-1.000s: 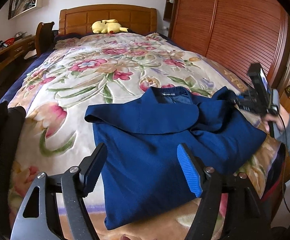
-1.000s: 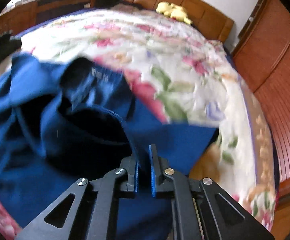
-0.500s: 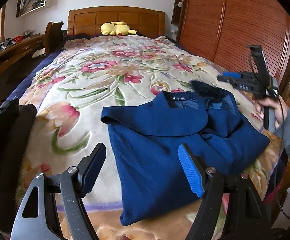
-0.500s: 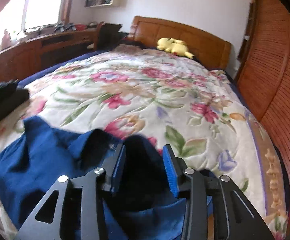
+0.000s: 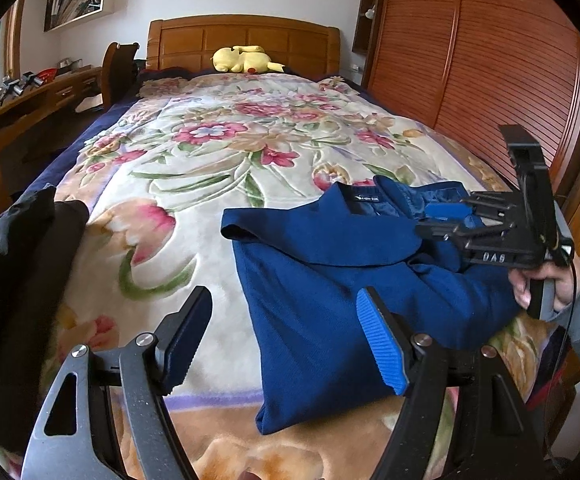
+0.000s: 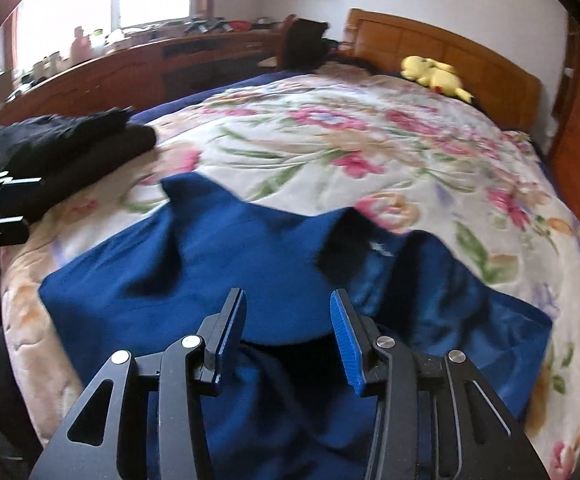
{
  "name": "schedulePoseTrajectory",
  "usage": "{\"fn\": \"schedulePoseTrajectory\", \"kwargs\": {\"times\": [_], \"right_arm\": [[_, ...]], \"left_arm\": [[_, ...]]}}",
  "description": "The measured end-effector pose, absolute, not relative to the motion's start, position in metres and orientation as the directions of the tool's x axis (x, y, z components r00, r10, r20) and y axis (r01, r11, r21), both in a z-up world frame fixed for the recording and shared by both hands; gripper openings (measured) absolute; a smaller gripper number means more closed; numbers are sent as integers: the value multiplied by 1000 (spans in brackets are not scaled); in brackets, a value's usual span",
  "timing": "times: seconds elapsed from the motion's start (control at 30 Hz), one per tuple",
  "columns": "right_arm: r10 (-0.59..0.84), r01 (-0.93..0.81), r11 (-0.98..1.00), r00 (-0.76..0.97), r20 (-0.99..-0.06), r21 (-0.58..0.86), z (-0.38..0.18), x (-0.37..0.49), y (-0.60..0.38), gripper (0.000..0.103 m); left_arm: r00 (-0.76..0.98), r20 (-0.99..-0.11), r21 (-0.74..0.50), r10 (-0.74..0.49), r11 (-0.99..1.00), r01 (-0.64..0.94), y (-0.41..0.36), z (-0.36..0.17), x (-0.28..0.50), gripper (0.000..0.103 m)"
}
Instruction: Fold large clothes
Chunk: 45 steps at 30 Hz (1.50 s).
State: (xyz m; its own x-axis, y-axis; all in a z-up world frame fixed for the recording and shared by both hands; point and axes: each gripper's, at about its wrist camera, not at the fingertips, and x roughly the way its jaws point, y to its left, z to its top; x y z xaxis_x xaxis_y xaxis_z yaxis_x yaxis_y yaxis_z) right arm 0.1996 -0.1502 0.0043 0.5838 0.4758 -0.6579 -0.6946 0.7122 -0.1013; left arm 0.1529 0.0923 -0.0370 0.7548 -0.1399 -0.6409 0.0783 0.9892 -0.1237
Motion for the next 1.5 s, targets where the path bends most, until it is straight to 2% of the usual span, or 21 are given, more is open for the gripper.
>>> {"fn": "schedulePoseTrajectory", "kwargs": {"times": [0.27,0.7,0.77,0.8,0.83,1.03,1.17,1.27,1.4,1.5], "right_arm": [[459,-746,658,508,-729,-105,-18,210,-128,46],[344,-761,607,513,-787,-231,-37,236,-93,46],[337,-780,575,501,-797,-247,-37,237,-87,31],[336,-795,555,484,-808,-245,-38,234,-85,13],[324,-799,544,482,-814,-257,-38,237,-82,8],[298,-739,596,568,-768,-315,-7,274,-86,5],[248,-623,682,690,-680,-383,24,309,-91,5],[193,-520,766,747,-636,-378,42,329,-98,7],[275,-533,805,724,-633,-260,55,323,-110,29],[339,-596,775,671,-660,-208,39,308,-119,38]], "left_arm": [[753,-645,-119,-130,990,69,98,-39,144,76],[753,-647,-127,-122,991,51,106,-41,139,76],[751,-650,-126,-120,991,50,106,-42,138,76],[749,-652,-124,-118,991,48,107,-43,138,76],[748,-654,-119,-114,992,47,107,-44,137,76],[749,-655,-120,-97,992,22,114,-47,134,76],[745,-660,-139,-97,990,5,118,-51,138,76],[743,-662,-136,-99,991,10,116,-52,142,76],[743,-660,-135,-110,990,27,110,-51,146,77],[740,-660,-139,-126,989,45,104,-53,149,77]]}}
